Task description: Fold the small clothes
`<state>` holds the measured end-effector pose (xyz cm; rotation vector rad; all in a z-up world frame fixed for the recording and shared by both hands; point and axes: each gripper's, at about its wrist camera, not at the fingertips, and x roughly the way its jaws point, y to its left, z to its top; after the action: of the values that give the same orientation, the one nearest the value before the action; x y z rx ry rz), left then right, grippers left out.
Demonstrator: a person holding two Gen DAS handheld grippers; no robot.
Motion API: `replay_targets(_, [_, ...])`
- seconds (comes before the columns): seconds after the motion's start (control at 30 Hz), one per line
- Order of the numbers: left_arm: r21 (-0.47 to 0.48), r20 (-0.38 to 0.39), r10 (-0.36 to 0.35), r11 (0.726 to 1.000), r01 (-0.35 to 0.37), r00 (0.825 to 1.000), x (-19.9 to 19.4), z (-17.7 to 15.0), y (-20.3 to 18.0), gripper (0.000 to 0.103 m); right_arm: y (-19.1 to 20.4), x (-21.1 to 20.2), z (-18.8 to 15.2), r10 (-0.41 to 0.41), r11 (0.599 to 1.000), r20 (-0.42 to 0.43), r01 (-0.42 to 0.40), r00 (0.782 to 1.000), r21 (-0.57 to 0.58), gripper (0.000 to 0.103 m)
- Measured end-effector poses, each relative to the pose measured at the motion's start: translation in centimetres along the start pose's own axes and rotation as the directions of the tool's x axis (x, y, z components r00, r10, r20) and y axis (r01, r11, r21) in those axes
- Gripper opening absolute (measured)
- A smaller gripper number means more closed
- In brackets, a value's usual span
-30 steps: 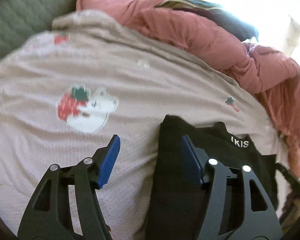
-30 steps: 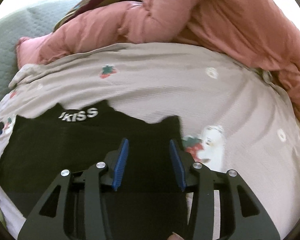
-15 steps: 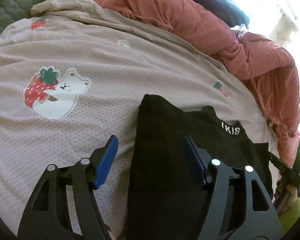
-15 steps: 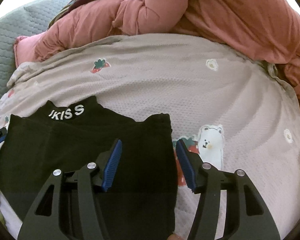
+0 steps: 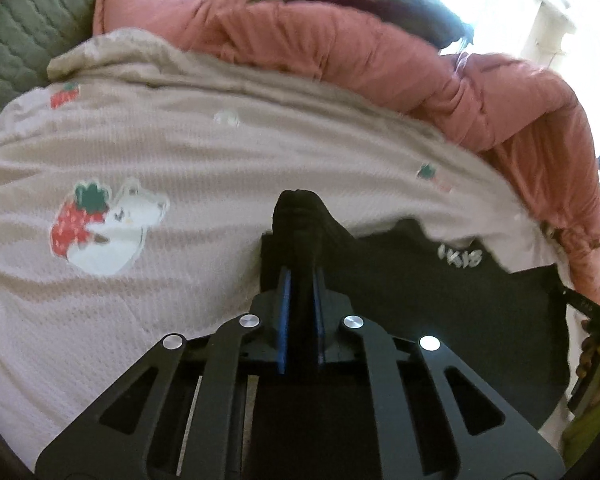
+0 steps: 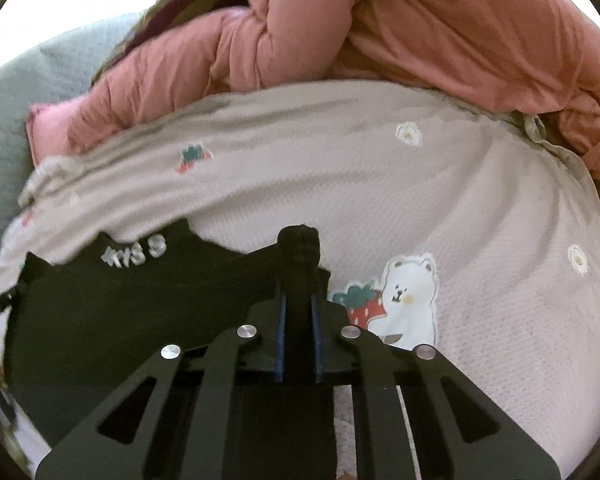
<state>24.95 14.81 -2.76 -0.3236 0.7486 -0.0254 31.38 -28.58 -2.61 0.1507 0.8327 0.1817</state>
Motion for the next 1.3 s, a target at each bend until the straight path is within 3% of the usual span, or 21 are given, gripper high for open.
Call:
replay_targets(0.1, [0.008, 0.050, -0.017, 1.000, 0.017, 0.999, -0.8, 0.9, -0.6, 0.004, -0.8, -0.1, 0.6, 0.016, 0.999, 0.010, -0.016, 1.000, 0.045, 0.009])
replay_targets(0.23, [0.037, 0.065, 0.027, 0.999, -0.029, 0.998, 0.1, 1.4, -1.3, 0.004, -1.4, 1.2, 0.6, -0.003, 0.998, -0.010, 0.004, 1.000, 0.061, 0.009])
replay_targets(0.4, [0.077, -0.033, 0.141, 0.987, -0.138, 0.989, 3.4, 0.2, -0.9, 0.006, -1.5, 3.4, -0.5, -0.046, 0.997, -0.076, 0.051, 0.996, 0.058, 0.009])
replay_targets(0.5, [0.076, -0.061, 0.155, 0.986, -0.150, 0.986, 4.1, -0.2, -0.5, 0.011, -1.1, 4.0, -1.0, -0.093, 0.995, -0.091, 0.095, 0.992, 0.020, 0.009])
replay_targets(0.6, [0.065, -0.062, 0.173, 0.983, -0.169, 0.983, 3.9, -0.4, -0.1, 0.022, -0.7, 4.2, -1.2, -0.131, 0.991, -0.092, 0.130, 0.987, -0.017, 0.012])
replay_targets(0.7, [0.031, -0.059, 0.168, 0.986, -0.166, 0.984, 3.5, -0.4, 0.6, 0.031, -0.5, 3.9, -1.4, -0.169, 0.985, -0.086, 0.166, 0.982, -0.036, 0.018])
replay_targets(0.73, [0.025, -0.053, 0.173, 0.985, -0.171, 0.984, 3.2, -0.4, 0.6, 0.033, -0.4, 3.7, -1.4, -0.186, 0.982, -0.082, 0.182, 0.979, -0.046, 0.025])
replay_targets(0.9, [0.031, -0.014, 0.199, 0.980, -0.198, 0.980, 1.5, -0.3, 0.2, 0.034, -0.5, 2.1, -1.8, -0.209, 0.977, -0.060, 0.205, 0.976, -0.063, 0.035])
replay_targets(1.0, [0.020, 0.008, 0.203, 0.979, -0.203, 0.979, 0.3, -0.2, 0.2, 0.043, -0.4, 0.8, -1.9, -0.199, 0.979, -0.039, 0.197, 0.979, -0.053, 0.042])
replay_targets(1.1, [0.009, 0.032, 0.205, 0.979, -0.206, 0.978, -1.1, 0.0, 0.0, 0.044, -0.1, -0.8, -2.2, -0.174, 0.984, -0.015, 0.173, 0.985, -0.052, 0.049])
replay_targets(1.17, [-0.005, 0.046, 0.208, 0.978, -0.208, 0.977, -2.0, -0.1, 0.0, 0.060, 0.3, -1.6, -2.4, -0.161, 0.985, -0.003, 0.161, 0.987, -0.061, 0.052])
replay_targets(1.3, [-0.019, 0.066, 0.195, 0.981, -0.195, 0.979, -3.6, -0.2, -0.7, 0.063, 1.1, -3.3, -3.1, -0.126, 0.989, 0.013, 0.127, 0.992, -0.082, 0.056])
